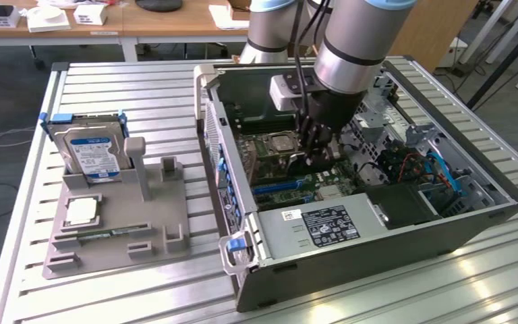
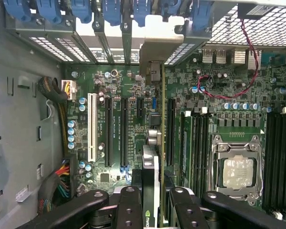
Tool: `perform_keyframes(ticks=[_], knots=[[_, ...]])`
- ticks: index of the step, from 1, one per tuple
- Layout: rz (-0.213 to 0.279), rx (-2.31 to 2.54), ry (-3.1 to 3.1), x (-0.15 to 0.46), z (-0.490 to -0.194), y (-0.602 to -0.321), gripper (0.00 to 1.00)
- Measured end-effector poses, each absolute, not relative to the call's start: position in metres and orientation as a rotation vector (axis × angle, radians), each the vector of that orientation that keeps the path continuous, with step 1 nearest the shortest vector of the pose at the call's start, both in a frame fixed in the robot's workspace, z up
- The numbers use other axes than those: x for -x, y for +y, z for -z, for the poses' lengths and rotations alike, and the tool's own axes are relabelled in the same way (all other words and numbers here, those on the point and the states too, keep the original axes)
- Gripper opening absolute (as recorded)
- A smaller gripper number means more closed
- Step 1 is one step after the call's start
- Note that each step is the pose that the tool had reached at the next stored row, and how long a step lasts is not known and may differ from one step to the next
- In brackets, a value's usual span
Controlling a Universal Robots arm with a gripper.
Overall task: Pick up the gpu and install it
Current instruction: 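Insert the gpu into the slot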
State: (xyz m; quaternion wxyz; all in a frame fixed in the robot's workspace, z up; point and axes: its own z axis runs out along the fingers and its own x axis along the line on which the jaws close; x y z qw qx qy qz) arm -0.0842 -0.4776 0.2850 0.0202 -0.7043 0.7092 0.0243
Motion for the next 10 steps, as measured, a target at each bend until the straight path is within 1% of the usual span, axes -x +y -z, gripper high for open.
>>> perform_keyframes(ticks=[10], knots=[[-0.077, 2.189, 2.204, 0.0880, -0.2753, -0.4770, 0.27]])
